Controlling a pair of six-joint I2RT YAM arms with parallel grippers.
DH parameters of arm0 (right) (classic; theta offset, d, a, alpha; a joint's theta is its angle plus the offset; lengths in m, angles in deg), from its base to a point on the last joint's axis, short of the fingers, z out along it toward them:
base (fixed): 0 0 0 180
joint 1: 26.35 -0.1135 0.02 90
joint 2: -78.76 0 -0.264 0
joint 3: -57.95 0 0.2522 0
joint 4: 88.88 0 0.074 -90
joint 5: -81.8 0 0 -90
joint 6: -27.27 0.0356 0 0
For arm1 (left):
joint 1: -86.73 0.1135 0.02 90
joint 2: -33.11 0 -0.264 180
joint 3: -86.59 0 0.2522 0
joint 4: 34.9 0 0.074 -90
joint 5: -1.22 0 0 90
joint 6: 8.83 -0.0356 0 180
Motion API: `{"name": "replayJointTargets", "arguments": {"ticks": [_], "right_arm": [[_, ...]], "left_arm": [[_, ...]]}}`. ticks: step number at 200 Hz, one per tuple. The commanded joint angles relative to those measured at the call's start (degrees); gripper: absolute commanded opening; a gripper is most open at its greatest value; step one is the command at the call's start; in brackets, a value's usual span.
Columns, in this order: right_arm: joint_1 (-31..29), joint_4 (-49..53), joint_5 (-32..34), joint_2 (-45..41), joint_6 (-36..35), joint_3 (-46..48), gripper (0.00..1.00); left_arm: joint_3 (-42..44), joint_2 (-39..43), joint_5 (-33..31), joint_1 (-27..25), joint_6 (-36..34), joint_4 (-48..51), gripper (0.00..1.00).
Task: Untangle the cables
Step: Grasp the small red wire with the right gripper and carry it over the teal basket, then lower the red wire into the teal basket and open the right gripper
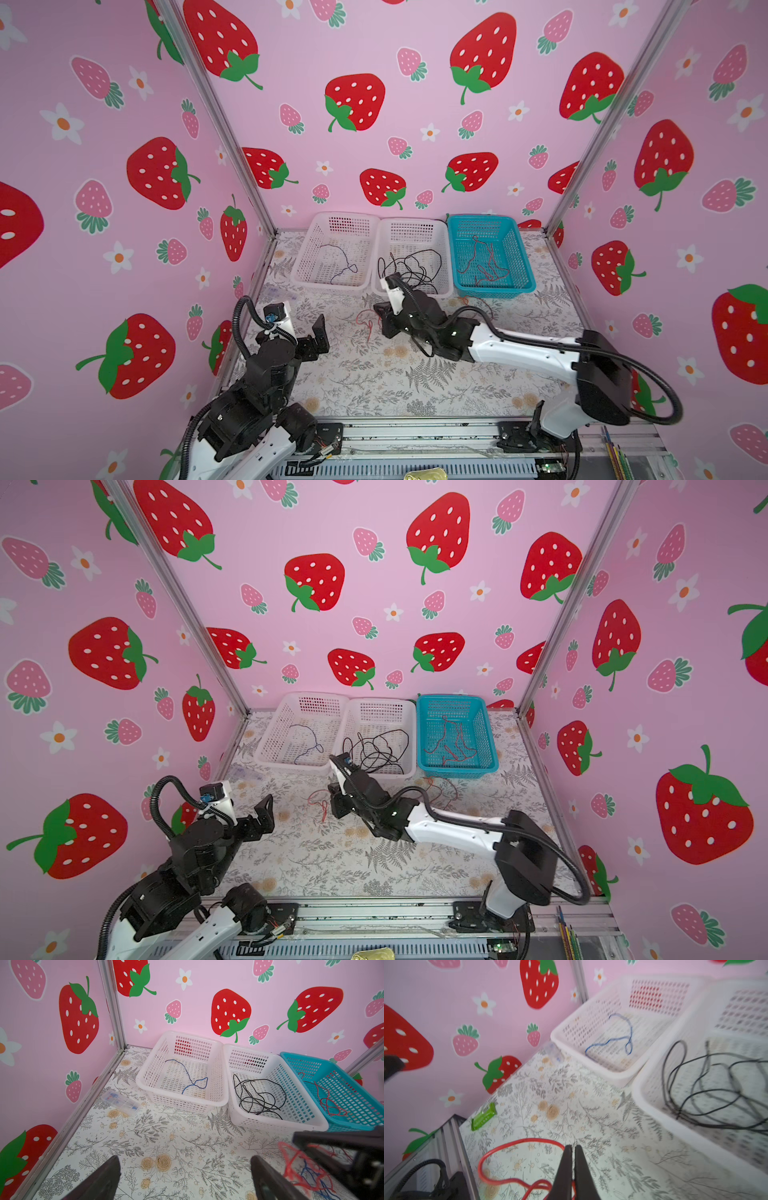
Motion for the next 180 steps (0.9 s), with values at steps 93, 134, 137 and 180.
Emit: {"name": "replayJointTargets", "arguments": {"ticks": [93,134,137,180], "right_arm": [[32.6,11.8,5.0,-12.7,-6.5,4.9,0.00],[39.2,12.3,9.1,-6.7,-7.5,2.5,0.00],[39.6,12.3,9.5,-6.0,-7.6,2.2,0.00],[45.9,11.9,8.9,1.3,-4.7,-0.1,0.01]], "left_arm": [[0.0,-4.2,3.8,1.0,-0.2,-1.1,0.99],[0.1,-5.0,5.0,1.0,-0.3,-1.4,0.99],[0.0,-5.1,5.2,1.1,-0.4,-1.5,0.99],[-0.2,-6.2,6.3,1.1,-0.4,-1.2,0.99]]}}
